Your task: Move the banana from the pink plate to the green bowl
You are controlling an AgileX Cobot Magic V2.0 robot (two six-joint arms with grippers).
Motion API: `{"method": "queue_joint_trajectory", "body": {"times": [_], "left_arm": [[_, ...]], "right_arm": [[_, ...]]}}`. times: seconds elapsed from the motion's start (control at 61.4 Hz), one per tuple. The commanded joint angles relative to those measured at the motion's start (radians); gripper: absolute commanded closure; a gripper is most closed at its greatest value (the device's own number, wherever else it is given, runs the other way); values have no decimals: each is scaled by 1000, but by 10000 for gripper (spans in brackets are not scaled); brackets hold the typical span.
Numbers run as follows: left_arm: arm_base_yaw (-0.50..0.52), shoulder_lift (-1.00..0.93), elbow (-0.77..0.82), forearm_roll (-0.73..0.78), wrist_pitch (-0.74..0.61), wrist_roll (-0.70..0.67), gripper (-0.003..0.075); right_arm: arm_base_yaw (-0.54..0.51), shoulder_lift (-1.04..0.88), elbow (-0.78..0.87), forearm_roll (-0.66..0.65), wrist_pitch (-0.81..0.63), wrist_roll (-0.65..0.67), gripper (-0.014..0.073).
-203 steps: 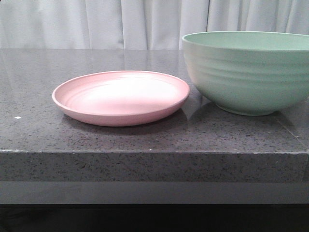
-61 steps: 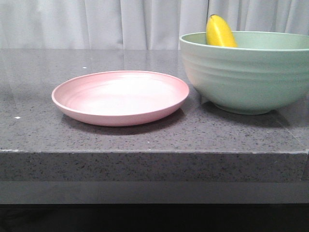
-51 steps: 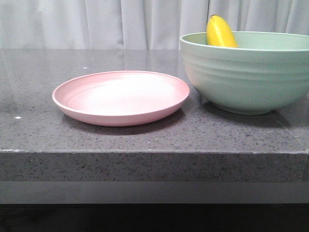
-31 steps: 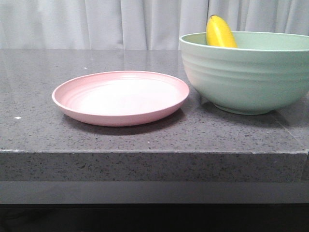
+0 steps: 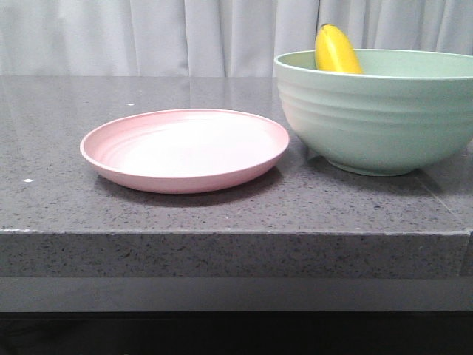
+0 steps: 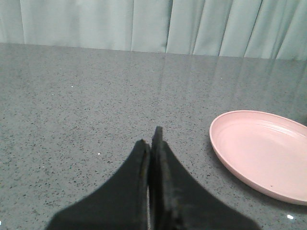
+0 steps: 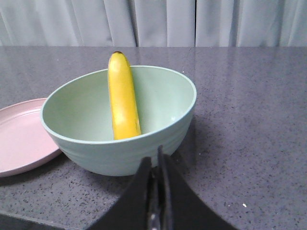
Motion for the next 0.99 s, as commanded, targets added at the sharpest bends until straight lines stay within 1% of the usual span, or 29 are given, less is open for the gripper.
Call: {"method": "queue_joint_trajectory", "body": {"times": [0.0,0.603,0.749,0.912,0.977], "left_arm": [[5,7,-28,-8,-86,-8,741],[5,5,-18,-8,-95,-8,741],[50,-72,47,-8,-95,3,741],[126,-228,183,-8,-95,3,741],[142,-250,227,-8,-106,3,741]], "right_arm": [[-4,7,-24,-1,-78,-9,652],[-4,7,-24,-1,-75,-9,652],[-4,7,-24,-1,-75,-9,652],[-4,7,-24,-1,-75,-9,652],[-4,7,-24,-1,-75,-9,652]]}}
